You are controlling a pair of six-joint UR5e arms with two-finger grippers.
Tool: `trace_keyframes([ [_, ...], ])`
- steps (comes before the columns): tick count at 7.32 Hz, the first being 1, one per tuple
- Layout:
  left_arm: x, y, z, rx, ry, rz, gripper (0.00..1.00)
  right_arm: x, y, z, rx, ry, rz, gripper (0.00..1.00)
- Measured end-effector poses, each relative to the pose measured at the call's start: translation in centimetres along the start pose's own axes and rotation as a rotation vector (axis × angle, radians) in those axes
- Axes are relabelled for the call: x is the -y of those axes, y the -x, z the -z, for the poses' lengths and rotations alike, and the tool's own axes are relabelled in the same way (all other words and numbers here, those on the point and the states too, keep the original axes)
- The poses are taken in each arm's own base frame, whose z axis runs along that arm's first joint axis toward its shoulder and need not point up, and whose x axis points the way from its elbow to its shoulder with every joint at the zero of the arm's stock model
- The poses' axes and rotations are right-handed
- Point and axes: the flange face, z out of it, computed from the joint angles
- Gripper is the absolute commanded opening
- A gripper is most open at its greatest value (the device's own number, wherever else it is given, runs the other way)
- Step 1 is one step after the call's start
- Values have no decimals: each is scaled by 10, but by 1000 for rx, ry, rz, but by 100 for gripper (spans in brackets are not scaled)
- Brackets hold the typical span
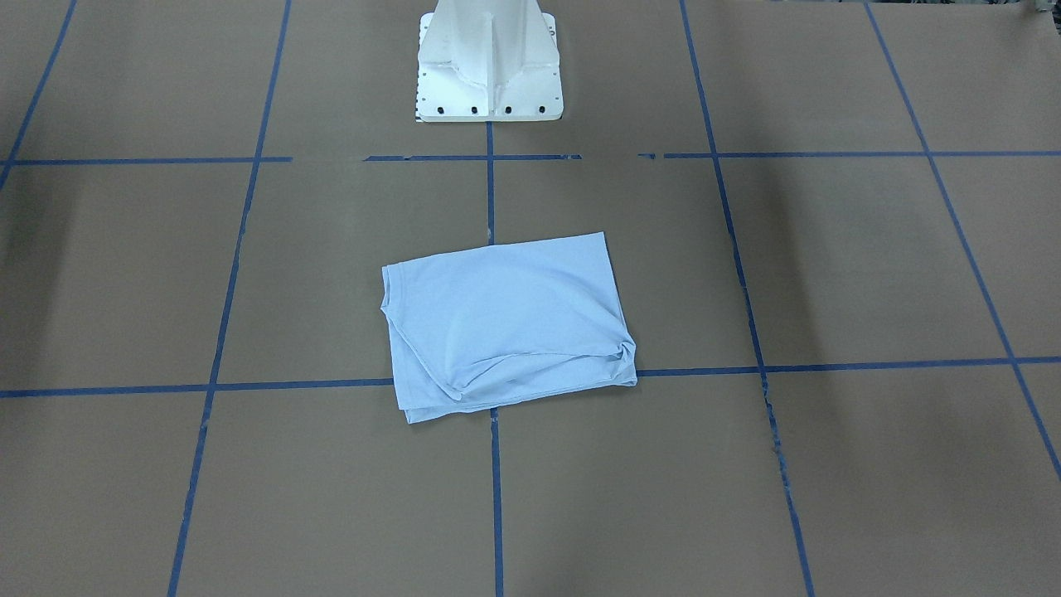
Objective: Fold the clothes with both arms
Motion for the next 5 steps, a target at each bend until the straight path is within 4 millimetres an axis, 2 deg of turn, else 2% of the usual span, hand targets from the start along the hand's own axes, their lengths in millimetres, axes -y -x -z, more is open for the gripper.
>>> trace_keyframes([
  [3,-6,-1,-3,-31,17,24,100,-14,-24,11,12,-33,-39,100],
  [5,-7,-1,-5,-33,19,30,100,-20,-31,13,21,-79,-71,100],
])
